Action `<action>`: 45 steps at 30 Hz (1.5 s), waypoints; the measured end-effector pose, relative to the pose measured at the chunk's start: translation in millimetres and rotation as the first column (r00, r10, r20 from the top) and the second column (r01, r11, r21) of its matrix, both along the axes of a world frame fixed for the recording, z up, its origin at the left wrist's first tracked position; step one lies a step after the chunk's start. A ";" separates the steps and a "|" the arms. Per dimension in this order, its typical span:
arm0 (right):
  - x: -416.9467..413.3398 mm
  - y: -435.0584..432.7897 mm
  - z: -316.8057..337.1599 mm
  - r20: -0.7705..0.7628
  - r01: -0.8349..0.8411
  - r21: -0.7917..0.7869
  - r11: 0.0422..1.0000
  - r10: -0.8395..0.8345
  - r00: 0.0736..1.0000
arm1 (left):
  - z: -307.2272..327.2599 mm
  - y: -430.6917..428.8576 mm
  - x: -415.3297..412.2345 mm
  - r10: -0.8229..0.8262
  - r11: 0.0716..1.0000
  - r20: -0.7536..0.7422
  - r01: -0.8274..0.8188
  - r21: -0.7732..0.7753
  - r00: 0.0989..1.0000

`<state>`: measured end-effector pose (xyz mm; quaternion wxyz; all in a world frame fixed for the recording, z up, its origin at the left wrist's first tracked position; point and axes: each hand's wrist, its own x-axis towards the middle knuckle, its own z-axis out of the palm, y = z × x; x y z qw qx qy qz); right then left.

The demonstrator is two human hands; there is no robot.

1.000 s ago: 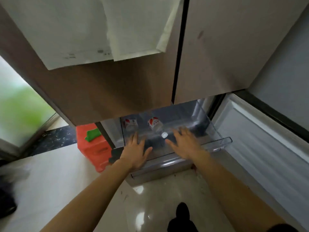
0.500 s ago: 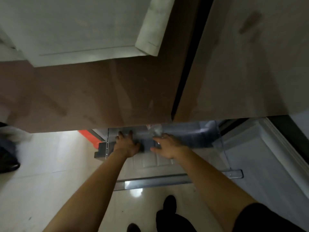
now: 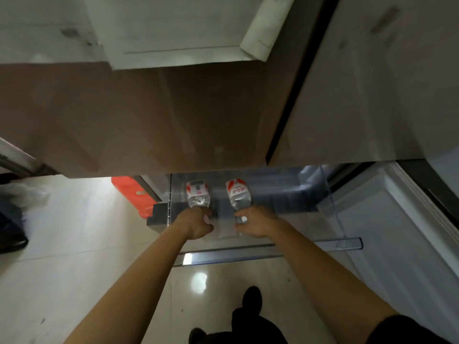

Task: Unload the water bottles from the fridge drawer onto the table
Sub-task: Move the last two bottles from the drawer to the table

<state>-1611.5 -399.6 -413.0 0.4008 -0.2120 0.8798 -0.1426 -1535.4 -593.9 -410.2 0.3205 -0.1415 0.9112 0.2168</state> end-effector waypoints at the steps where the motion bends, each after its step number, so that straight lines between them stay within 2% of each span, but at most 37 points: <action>1: 4.8 1.4 4.6 -0.020 0.019 -0.015 1.000 -0.019 1.000 | 4.7 0.3 6.9 0.006 1.000 -0.025 -0.007 -0.001 1.000; 3: 14.9 3.9 16.9 -0.093 0.047 -0.063 0.997 -0.052 0.994 | 15.0 2.4 21.0 0.020 1.000 -0.110 -0.021 -0.009 0.994; 6: 34.8 5.7 41.6 -0.291 0.066 -0.161 0.985 -0.111 0.950 | 38.4 5.9 42.5 -0.001 0.996 -0.324 -0.028 -0.083 0.946; 9: 43.5 7.2 71.1 -0.454 0.128 -0.291 0.948 -0.254 0.854 | 64.6 1.8 54.1 0.038 0.985 -0.599 -0.132 -0.114 0.800; 11: 49.1 9.7 89.9 -0.446 0.201 -0.340 0.919 -0.346 0.826 | 75.9 -5.7 58.5 0.065 0.983 -0.687 -0.164 -0.081 0.724; 16: 70.4 17.4 96.3 -0.387 0.307 -0.332 0.892 -0.426 0.818 | 83.1 1.7 68.3 0.003 1.000 -0.637 -0.015 -0.013 0.771; 21: 74.8 22.8 88.5 -0.277 0.457 -0.426 0.781 -0.594 0.756 | 77.3 13.1 71.2 0.212 0.977 -0.648 -0.172 0.126 0.732; 25: 77.6 19.7 79.4 -0.397 0.451 -0.389 0.803 -0.588 0.704 | 59.1 14.8 82.5 0.334 0.941 -0.553 -0.232 0.248 0.763; 27: 77.4 17.8 72.8 -0.331 0.468 -0.426 0.774 -0.615 0.716 | 46.8 15.0 85.5 0.358 0.929 -0.521 -0.241 0.279 0.775; 30: 73.2 15.8 62.2 -0.105 0.516 -0.491 0.702 -0.635 0.765 | 39.2 19.8 84.4 0.349 0.933 -0.501 -0.243 0.266 0.792; 32: 68.4 14.1 57.8 -0.008 0.518 -0.474 0.712 -0.591 0.807 | 39.4 22.6 82.2 0.388 0.918 -0.488 -0.283 0.277 0.782; 36: 55.5 15.4 51.2 -0.008 0.412 -0.513 0.753 -0.484 0.875 | 41.6 21.6 78.9 0.555 0.827 -0.434 -0.412 0.384 0.710; 39: 43.8 15.6 48.9 -0.019 0.380 -0.560 0.736 -0.469 0.883 | 40.5 15.7 76.3 0.645 0.757 -0.403 -0.473 0.450 0.649; 42: 32.4 17.7 46.9 -0.004 0.422 -0.590 0.689 -0.524 0.851 | 31.4 8.5 75.3 0.670 0.738 -0.389 -0.510 0.443 0.632; 45: 22.7 25.4 44.2 0.070 0.476 -0.634 0.609 -0.568 0.820 | 35.2 15.5 79.3 0.637 0.770 -0.423 -0.505 0.391 0.644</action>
